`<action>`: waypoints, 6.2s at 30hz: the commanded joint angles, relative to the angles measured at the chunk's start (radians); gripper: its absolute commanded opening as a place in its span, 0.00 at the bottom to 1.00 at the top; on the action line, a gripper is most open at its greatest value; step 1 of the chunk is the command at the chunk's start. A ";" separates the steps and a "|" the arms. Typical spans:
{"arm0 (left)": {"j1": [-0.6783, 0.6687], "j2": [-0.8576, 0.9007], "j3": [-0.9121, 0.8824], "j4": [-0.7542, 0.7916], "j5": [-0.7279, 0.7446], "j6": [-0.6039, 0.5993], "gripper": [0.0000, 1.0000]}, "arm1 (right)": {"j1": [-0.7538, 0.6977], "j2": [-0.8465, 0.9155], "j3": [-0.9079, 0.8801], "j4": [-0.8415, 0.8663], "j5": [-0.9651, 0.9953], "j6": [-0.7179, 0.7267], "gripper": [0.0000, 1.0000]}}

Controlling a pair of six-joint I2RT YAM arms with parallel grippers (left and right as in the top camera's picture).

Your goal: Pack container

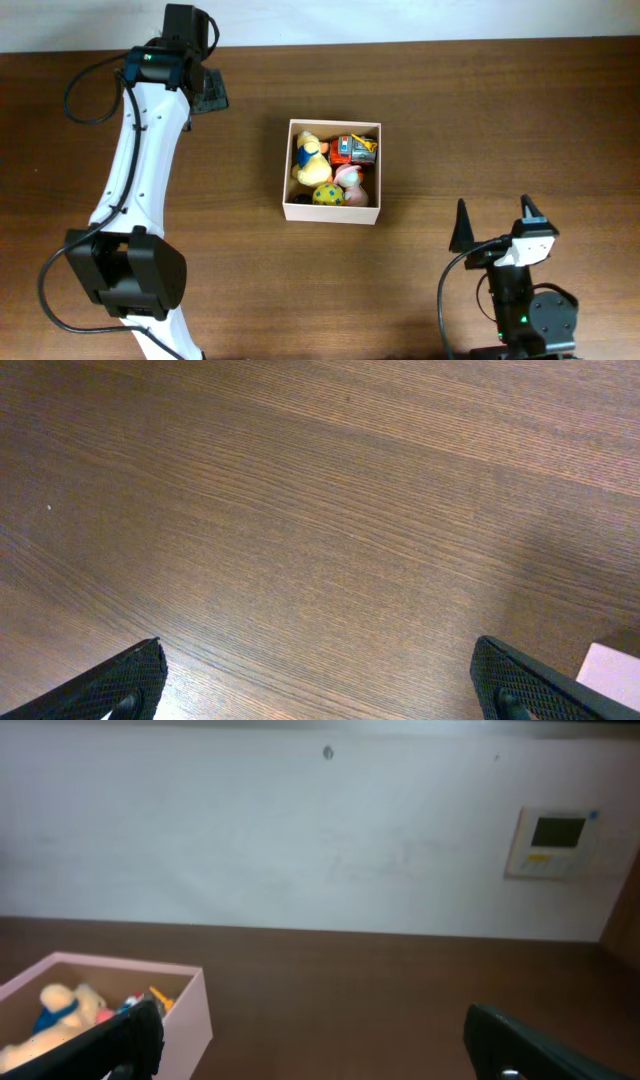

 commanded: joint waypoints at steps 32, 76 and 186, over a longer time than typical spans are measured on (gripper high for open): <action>0.000 -0.006 0.009 -0.001 -0.010 -0.014 0.99 | -0.002 -0.175 -0.223 -0.064 -0.012 0.029 0.99; 0.045 -0.034 0.009 0.027 -0.010 -0.010 0.99 | -0.002 -0.175 -0.223 -0.064 -0.012 0.029 0.99; 0.134 -1.987 -2.013 1.116 0.130 -0.017 0.99 | -0.002 -0.175 -0.223 -0.064 -0.012 0.029 0.99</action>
